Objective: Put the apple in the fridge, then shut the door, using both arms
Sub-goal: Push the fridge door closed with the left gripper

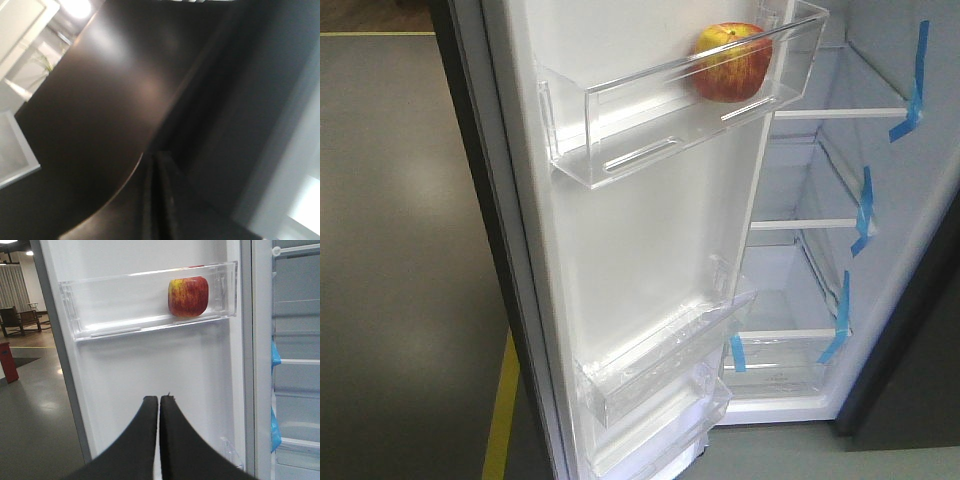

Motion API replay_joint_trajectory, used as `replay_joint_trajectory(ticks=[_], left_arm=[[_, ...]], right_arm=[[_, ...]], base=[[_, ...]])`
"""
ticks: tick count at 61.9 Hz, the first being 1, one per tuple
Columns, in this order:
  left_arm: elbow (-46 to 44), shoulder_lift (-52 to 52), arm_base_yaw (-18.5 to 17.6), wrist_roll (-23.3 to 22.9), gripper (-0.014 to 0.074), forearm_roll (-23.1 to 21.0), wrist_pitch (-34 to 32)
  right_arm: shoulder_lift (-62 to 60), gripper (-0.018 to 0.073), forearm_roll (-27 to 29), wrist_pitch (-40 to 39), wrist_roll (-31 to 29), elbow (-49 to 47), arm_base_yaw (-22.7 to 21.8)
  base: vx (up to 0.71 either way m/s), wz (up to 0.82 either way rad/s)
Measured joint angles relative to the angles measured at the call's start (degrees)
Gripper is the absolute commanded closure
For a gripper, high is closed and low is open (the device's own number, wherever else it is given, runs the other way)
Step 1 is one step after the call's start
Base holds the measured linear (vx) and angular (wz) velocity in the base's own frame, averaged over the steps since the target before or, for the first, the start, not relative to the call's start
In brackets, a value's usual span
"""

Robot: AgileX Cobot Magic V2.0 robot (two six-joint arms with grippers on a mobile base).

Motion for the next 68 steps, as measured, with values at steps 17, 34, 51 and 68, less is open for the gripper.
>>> replay_joint_trajectory(ticks=[17, 34, 51, 68], left_arm=[[-16.8, 20.8, 0.0, -10.2, 0.057, 5.7, -6.3], [-25.1, 30.0, 0.0, -20.3, 0.0413, 11.2, -16.2], [-25.2, 30.2, 0.5, -20.9, 0.0281, 11.9, -25.0], [-25.6, 30.2, -0.8, -20.9, 0.0281, 12.8, -31.6]], right_arm=[[0.0, 0.0552, 0.0, 0.2, -0.9, 0.0, 0.0], [0.0, 0.0482, 0.0, 0.5, -5.1, 0.0, 0.0], [0.0, 0.0283, 0.0, 0.5, -5.4, 0.0, 0.0], [0.0, 0.0141, 0.2, -0.7, -5.4, 0.0, 0.0]], base=[[0.0, 0.0], [0.0, 0.0], [0.0, 0.0], [0.0, 0.0]])
